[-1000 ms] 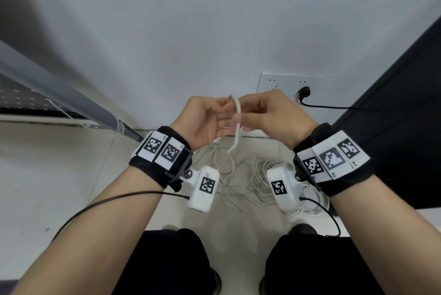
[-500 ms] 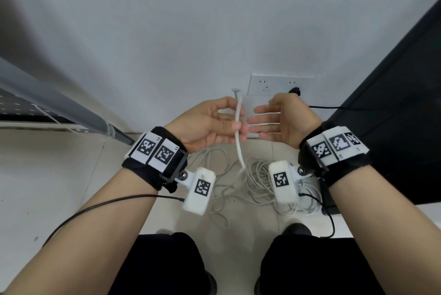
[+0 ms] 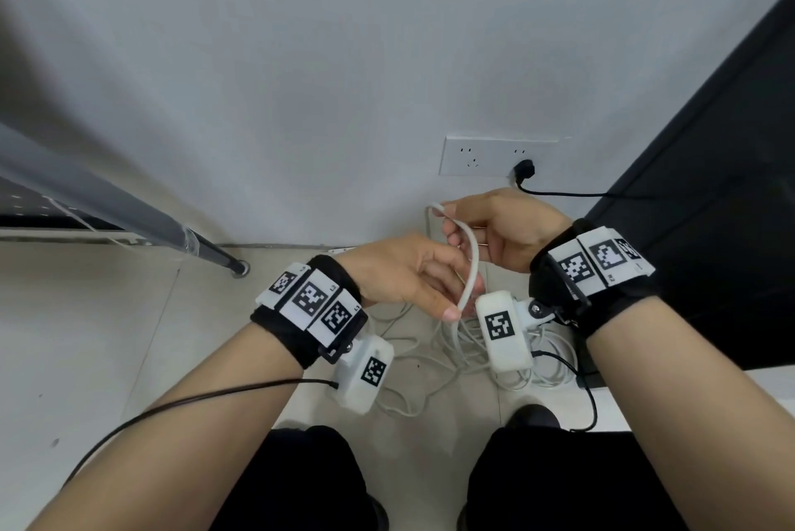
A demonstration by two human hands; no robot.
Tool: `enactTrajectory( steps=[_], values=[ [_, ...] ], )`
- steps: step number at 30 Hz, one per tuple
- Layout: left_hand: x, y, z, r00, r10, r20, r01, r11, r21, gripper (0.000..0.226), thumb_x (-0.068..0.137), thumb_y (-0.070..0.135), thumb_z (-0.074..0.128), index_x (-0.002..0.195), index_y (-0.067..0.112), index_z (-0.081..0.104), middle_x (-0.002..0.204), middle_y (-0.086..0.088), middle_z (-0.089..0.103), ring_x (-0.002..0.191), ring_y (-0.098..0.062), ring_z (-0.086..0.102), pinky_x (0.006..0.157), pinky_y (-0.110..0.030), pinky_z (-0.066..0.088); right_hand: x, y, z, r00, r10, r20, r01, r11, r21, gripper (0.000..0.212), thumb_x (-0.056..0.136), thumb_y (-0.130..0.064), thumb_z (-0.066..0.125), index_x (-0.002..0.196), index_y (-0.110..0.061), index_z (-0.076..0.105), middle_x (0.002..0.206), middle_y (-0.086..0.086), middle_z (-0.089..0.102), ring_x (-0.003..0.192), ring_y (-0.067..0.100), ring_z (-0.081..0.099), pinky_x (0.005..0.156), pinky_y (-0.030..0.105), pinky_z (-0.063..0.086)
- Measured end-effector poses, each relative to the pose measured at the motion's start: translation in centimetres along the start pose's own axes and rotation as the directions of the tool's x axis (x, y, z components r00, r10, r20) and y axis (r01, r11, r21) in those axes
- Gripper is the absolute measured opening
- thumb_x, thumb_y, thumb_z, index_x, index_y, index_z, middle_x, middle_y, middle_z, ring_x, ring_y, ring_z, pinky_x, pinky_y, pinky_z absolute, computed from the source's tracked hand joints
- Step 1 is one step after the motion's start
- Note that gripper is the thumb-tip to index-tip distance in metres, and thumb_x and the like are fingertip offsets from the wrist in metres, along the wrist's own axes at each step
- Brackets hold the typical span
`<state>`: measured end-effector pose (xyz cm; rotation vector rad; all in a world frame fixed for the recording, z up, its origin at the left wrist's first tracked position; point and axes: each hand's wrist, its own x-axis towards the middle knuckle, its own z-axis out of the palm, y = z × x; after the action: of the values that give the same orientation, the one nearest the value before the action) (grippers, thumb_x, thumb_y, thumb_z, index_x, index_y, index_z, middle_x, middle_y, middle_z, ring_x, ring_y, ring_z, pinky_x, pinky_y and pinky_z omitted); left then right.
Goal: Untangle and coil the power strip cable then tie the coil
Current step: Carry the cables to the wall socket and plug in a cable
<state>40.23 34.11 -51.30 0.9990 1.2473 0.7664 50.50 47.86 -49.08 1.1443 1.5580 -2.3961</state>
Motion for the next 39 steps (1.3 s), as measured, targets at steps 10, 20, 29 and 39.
enactTrajectory(
  steps=[10, 20, 29, 39],
  values=[
    [0.9, 0.6, -3.9, 0.802, -0.163, -0.574, -0.156, 0.872, -0.465, 0.031, 0.096, 0.009, 0.046, 0.124, 0.007, 0.059, 0.115, -0.014, 0.07, 0.098, -0.021, 0.069, 0.079, -0.033, 0.055, -0.6, 1.2, -0.2, 0.982, -0.144, 0.123, 0.145, 0.989, 0.007, 0.028, 0.088, 0.021, 0.05, 0.09, -0.006, 0.058, 0.083, 0.012, 0.073, 0.074, 0.02, 0.073, 0.073, 0.026, 0.059],
    [3.4, -0.4, -2.2, 0.771, -0.057, -0.634, -0.238, 0.898, -0.37, 0.023, 0.095, 0.011, 0.06, 0.117, 0.006, 0.061, 0.074, -0.007, 0.061, 0.054, -0.014, 0.055, 0.05, -0.023, 0.048, 2.0, 3.3, -0.1, 0.987, 0.031, 0.159, 0.121, 0.511, -0.851, 0.014, 0.08, 0.001, 0.072, 0.09, -0.009, 0.072, 0.097, 0.007, 0.075, 0.087, 0.016, 0.067, 0.094, 0.034, 0.055],
    [5.1, -1.2, -0.9, 0.808, 0.146, -0.57, -0.217, 0.975, -0.057, 0.022, 0.088, -0.005, 0.065, 0.098, 0.013, 0.056, 0.063, -0.001, 0.062, 0.052, -0.017, 0.058, 0.055, -0.026, 0.051, 5.0, 2.4, -2.8, 0.984, 0.091, -0.156, -0.093, 0.996, -0.005, 0.04, 0.093, 0.002, 0.037, 0.128, 0.001, 0.055, 0.099, 0.017, 0.069, 0.081, 0.027, 0.067, 0.077, 0.036, 0.059],
    [6.5, -0.4, 0.5, 0.893, 0.183, -0.412, -0.195, 0.981, 0.013, 0.022, 0.087, -0.005, 0.065, 0.091, 0.013, 0.055, 0.066, -0.005, 0.061, 0.054, -0.016, 0.06, 0.056, -0.026, 0.05, 5.8, 1.6, -4.2, 0.976, 0.025, -0.217, 0.057, 0.929, 0.365, 0.004, 0.096, -0.006, 0.051, 0.095, -0.005, 0.055, 0.091, 0.014, 0.05, 0.075, 0.027, 0.056, 0.071, 0.036, 0.05]
  ],
)
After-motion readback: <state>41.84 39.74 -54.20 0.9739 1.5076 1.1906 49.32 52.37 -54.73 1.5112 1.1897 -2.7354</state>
